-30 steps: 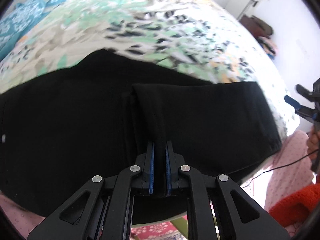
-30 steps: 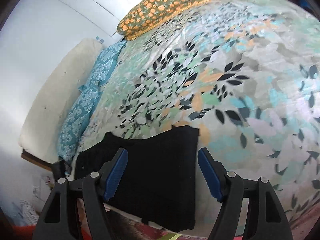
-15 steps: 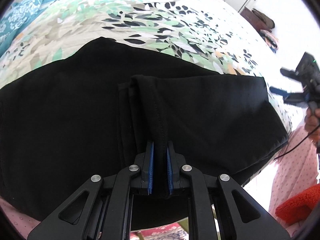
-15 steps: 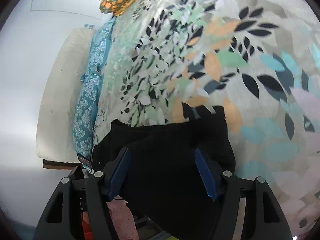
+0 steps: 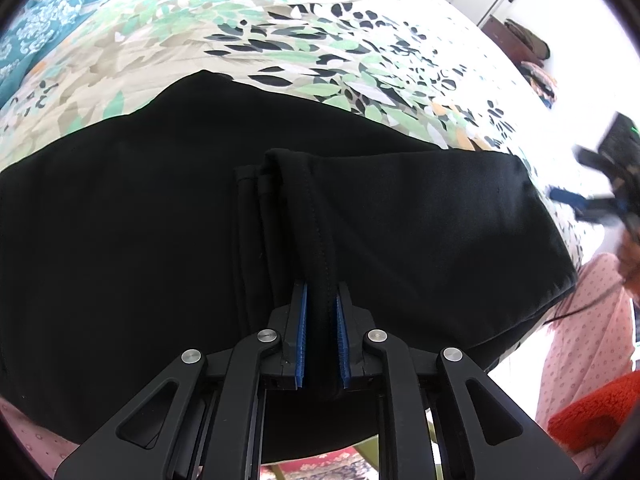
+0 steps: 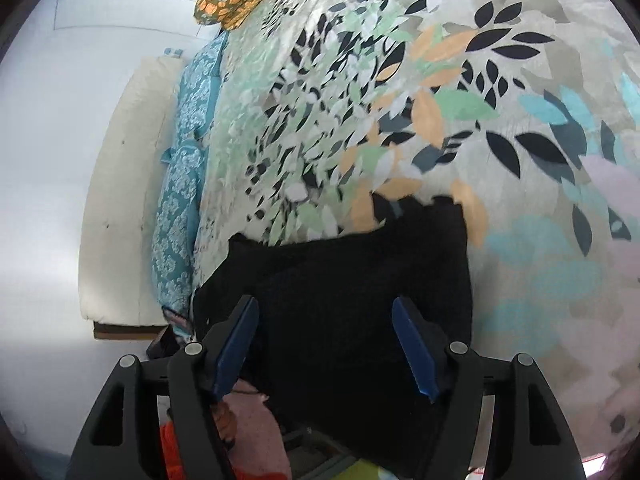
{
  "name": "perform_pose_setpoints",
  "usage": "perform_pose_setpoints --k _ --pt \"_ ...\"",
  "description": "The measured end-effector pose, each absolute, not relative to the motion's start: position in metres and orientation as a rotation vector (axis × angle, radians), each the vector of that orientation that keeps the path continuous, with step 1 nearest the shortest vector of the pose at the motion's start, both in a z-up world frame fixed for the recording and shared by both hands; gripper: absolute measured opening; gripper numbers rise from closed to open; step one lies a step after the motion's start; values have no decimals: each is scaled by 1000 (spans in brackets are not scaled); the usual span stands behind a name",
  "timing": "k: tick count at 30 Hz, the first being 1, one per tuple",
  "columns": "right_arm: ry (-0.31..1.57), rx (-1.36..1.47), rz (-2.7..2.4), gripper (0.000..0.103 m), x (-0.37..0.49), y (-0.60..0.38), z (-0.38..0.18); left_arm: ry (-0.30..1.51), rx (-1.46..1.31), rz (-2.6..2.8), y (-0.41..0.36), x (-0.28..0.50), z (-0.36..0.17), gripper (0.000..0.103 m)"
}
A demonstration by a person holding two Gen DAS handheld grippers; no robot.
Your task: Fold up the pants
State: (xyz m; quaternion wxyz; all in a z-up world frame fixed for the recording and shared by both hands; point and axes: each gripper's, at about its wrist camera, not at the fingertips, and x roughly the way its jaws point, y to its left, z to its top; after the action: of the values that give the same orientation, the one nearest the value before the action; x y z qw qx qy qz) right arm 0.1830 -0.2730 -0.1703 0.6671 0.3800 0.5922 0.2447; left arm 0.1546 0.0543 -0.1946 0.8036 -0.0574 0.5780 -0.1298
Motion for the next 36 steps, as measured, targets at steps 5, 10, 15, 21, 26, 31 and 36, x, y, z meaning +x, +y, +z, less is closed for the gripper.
perform_pose_setpoints --k 5,10,15,21,26,31,36 --pt "1485 792 539 72 132 -262 -190 1245 -135 -277 56 156 -195 15" --pt "1445 971 482 70 113 -278 -222 1243 -138 -281 55 155 -196 15" --pt "1425 944 505 70 110 -277 -217 1240 -138 -275 54 155 -196 15" --pt "1407 949 497 70 110 -278 -210 1237 -131 -271 54 154 -195 15" --pt "1373 815 488 71 116 -271 -183 1237 -127 -270 54 154 -195 15" --pt "1279 662 474 72 134 -263 -150 1237 -121 -271 53 154 -194 15" --pt "1205 489 398 74 161 -250 -140 1236 -118 -274 52 154 -194 15"
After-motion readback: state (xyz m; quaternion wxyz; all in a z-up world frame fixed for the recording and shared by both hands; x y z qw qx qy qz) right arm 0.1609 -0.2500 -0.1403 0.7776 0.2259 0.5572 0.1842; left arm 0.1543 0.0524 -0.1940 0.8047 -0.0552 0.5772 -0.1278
